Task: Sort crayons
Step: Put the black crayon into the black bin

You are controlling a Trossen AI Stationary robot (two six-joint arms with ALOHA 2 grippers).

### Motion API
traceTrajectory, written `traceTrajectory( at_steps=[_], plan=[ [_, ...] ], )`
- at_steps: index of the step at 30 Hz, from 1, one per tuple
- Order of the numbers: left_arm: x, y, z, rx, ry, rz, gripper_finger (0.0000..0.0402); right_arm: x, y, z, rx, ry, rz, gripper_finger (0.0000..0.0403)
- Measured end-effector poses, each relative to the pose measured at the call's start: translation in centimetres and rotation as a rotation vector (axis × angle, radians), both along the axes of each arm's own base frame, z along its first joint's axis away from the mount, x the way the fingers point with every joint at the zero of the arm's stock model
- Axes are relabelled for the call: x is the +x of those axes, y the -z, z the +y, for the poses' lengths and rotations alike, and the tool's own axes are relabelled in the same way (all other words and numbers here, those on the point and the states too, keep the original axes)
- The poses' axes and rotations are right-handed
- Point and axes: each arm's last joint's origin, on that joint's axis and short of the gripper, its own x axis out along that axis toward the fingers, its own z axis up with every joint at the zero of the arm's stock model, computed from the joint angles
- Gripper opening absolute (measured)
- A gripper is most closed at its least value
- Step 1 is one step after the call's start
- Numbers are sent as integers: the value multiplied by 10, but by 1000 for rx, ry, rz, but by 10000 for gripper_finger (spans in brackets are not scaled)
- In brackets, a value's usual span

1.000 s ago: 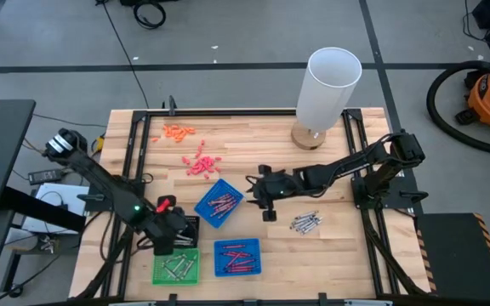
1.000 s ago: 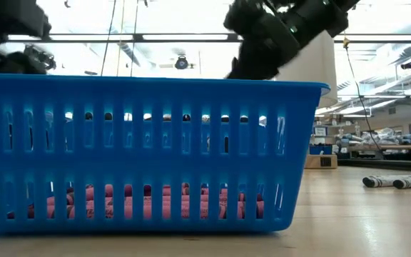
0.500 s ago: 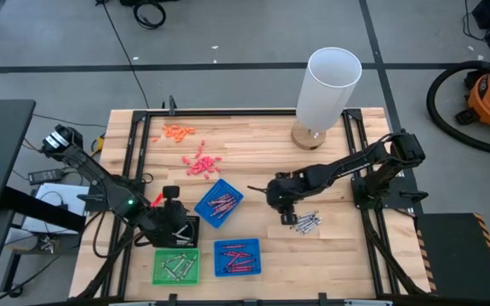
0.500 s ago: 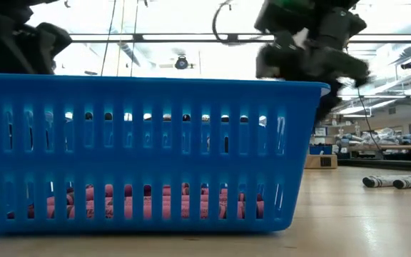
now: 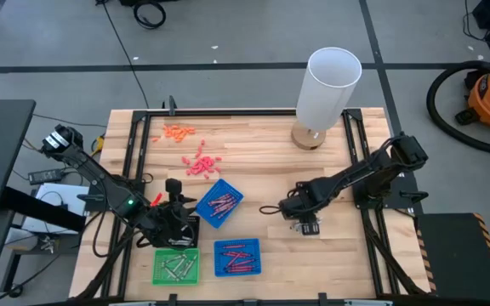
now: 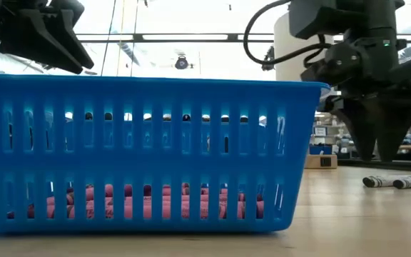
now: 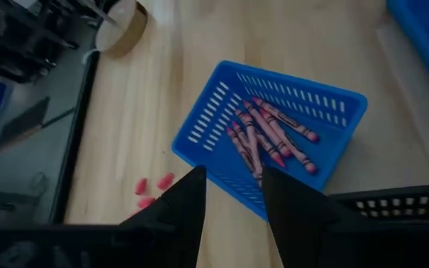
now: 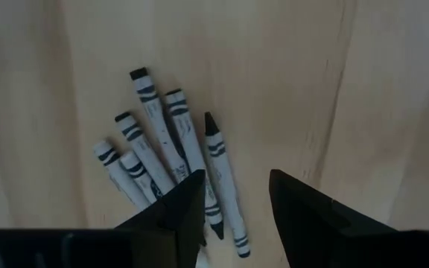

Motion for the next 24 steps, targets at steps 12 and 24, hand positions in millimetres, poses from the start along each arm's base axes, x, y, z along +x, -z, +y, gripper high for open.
traceTrajectory(
  at_steps=[12, 24],
  plan=[
    [0, 0, 0, 31, 2, -5, 144, -9, 11, 3, -61, 26, 15, 158],
    [0, 0, 0, 31, 2, -5, 144, -13, 18, 1, -79, 62, 15, 157]
  ],
)
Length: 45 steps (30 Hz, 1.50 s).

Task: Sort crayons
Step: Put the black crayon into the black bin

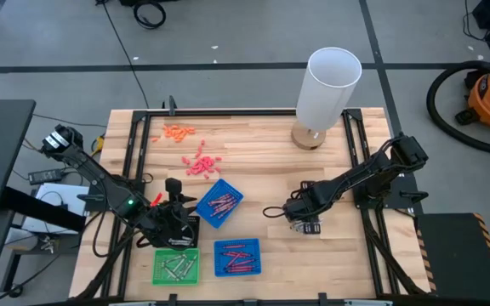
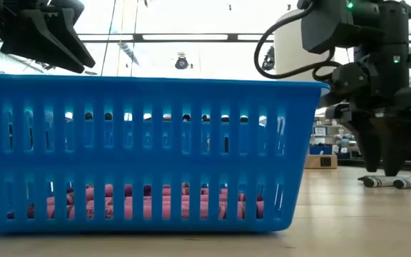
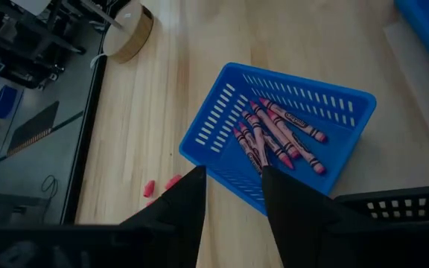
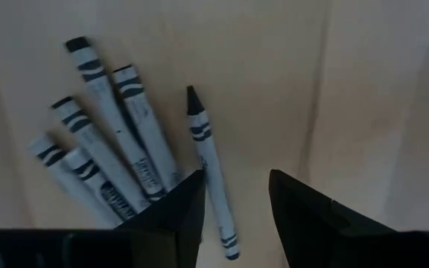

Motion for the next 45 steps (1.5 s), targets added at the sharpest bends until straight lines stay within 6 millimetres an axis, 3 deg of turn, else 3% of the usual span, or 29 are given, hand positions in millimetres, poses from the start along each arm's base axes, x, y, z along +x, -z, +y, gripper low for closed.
traceTrajectory(
  at_steps=[6, 25, 35, 39, 45],
  plan=[
    [0, 0, 0, 0, 0, 0, 144, 0, 0, -3, -66, -4, -16, 157],
    [0, 0, 0, -1, -1, -1, 144, 2, -4, -2, -18, 48, -42, 157],
    [0, 0, 0, -3, 0, 0, 144, -8, 14, -7, 2, 79, -53, 156],
    [1, 0, -1, -11, 1, -7, 144, -8, 14, -7, 3, 49, -55, 137],
    [1, -1, -1, -19, -1, -14, 144, -6, 15, -9, 17, 35, -53, 76]
  ],
)
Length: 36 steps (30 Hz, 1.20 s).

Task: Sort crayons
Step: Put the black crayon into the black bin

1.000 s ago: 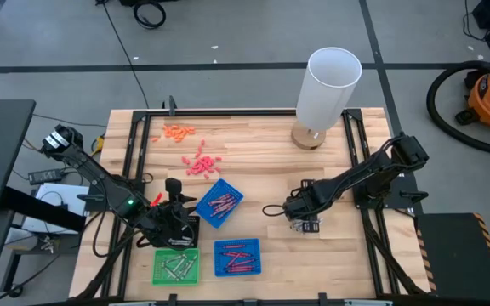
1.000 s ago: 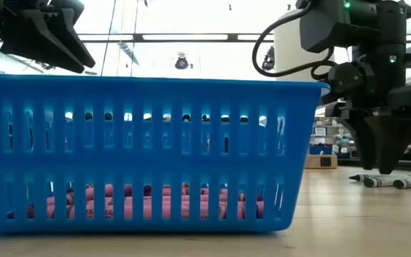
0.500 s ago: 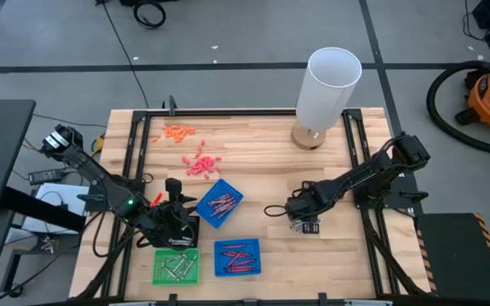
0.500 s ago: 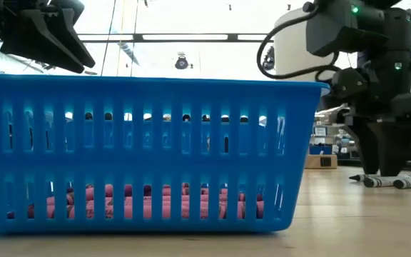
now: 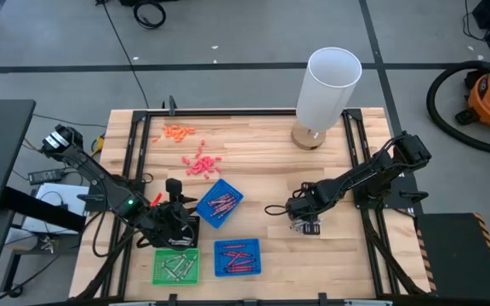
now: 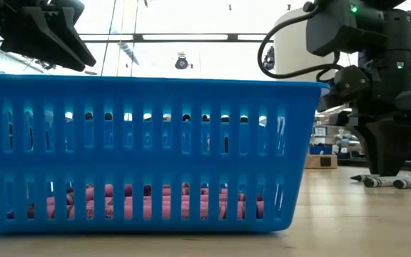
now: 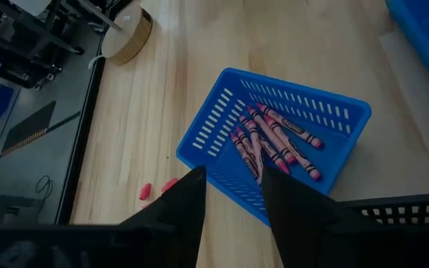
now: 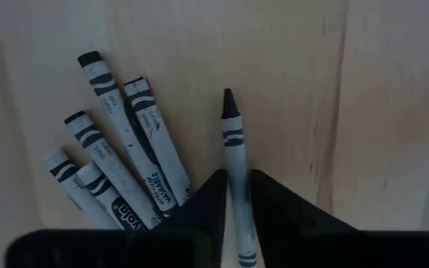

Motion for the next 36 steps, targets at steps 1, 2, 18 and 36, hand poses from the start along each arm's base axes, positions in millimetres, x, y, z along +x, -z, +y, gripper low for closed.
traceTrajectory(
  at_steps=[1, 2, 18, 36],
  plan=[
    [0, 0, 0, 0, 0, 0, 144, 0, 0, 0, 1, -5, -1, 66],
    [0, 0, 0, 0, 0, 0, 144, 0, 0, 0, 0, -9, -2, 55],
    [0, 0, -1, -48, -23, -18, 144, 24, -25, 1, -155, -61, -117, 30],
    [0, 0, -1, -97, -58, -41, 198, 66, -59, 13, -48, -148, -459, 31]
  ],
)
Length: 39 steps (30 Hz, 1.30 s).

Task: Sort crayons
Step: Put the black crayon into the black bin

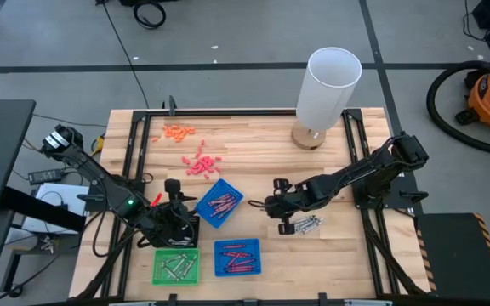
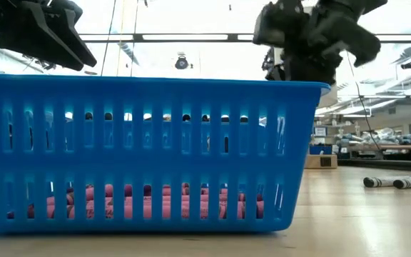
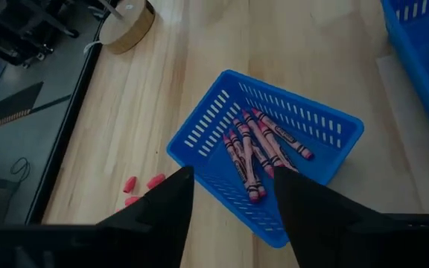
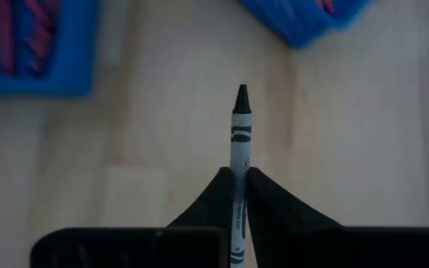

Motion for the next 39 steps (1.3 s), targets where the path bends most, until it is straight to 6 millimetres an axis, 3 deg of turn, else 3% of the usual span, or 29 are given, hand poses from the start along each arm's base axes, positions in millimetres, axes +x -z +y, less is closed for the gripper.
traceTrajectory(
  at_steps=[9, 18, 23, 39],
  plan=[
    [6, -2, -2, -79, 4, -29, 210, 22, -18, 6, 67, -87, -287, 33],
    [27, -16, 3, -87, 22, -163, 211, 48, -58, -4, -84, -231, -755, 40],
    [43, -29, 8, -112, 135, -241, 211, 52, -74, -9, -131, -319, -924, 40],
    [72, -56, 41, -209, 257, -475, 209, 53, -89, -12, -182, -391, -1082, 41]
  ],
)
